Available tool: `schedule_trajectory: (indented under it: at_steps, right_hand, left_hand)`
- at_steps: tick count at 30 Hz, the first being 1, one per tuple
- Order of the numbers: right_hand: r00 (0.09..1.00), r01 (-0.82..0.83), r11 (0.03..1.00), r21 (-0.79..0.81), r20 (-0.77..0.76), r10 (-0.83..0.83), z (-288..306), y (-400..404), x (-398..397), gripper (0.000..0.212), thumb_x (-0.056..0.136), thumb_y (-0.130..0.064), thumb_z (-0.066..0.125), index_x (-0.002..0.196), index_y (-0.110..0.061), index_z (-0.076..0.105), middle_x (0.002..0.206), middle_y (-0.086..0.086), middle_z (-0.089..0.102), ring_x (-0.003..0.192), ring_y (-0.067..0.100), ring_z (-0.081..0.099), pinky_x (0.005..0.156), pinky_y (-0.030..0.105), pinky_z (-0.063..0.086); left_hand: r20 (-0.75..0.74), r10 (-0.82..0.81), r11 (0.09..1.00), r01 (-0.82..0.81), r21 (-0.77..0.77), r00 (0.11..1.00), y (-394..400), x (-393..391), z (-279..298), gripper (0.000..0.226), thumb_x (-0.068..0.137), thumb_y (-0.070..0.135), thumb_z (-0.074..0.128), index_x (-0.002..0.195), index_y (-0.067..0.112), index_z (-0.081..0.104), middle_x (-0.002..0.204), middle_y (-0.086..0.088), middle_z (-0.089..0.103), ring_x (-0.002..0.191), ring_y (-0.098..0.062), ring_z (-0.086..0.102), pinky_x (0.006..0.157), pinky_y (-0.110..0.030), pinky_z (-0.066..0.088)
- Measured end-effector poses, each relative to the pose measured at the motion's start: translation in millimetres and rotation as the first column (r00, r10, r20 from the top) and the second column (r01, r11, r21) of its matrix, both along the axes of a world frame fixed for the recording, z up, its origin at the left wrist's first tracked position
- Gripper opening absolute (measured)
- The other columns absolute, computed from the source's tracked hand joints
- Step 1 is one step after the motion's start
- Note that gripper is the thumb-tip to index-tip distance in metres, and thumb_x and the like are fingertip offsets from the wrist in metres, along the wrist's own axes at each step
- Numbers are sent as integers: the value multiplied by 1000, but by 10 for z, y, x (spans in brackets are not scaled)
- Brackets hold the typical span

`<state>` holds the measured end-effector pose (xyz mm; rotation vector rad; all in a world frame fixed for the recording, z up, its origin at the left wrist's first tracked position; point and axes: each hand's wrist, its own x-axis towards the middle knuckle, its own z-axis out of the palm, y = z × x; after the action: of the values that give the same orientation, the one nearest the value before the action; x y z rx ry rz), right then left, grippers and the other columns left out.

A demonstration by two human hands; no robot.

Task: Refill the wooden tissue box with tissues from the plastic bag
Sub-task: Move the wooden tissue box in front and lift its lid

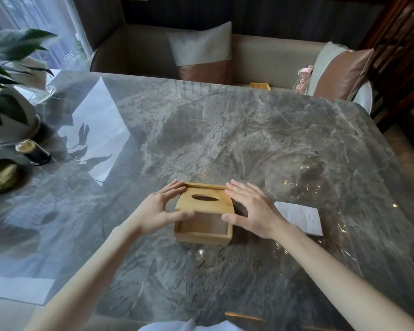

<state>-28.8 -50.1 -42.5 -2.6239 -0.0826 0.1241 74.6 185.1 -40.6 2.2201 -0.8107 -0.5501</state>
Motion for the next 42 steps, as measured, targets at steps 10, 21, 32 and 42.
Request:
schedule_trajectory:
  at_steps: [10,21,32,42]
  right_hand:
    - [974,214,864,456,-27,-226,174,-8,258,55,78,-56,45,100,-13,71,129,4,59,128,2,39,108,21,27]
    - [834,551,671,496,-291,-470,245,2,441,66,83,-59,48,29,-21,50,30,-13,36,49,1,31,58,19,30]
    - [843,530,707,467,-378,-382,186,-91,531,99,54,-91,36,97,-9,71,108,12,70,103,21,61,96,34,40]
    - [866,413,698,585,-16,-500,601,-442,95,22,88,-24,53,77,-18,71,80,0,72,81,14,67,73,16,48]
  left_hand:
    - [-115,231,965,-242,-102,966,-268,66,278,49,87,49,49,101,8,71,120,3,62,132,-12,38,90,-14,29]
    - [-218,472,875,-484,-2,854,-462,222,345,65,80,63,45,78,5,74,65,4,59,68,-10,53,62,-25,38]
    - [-99,430,903,-423,78,898,-489,265,392,75,83,65,39,76,-3,70,79,-9,67,87,-29,58,78,-36,42]
    - [564,463,885,-394,-249,684,-721,-108,691,36,93,35,43,85,8,66,87,-11,69,80,-33,61,64,-31,37]
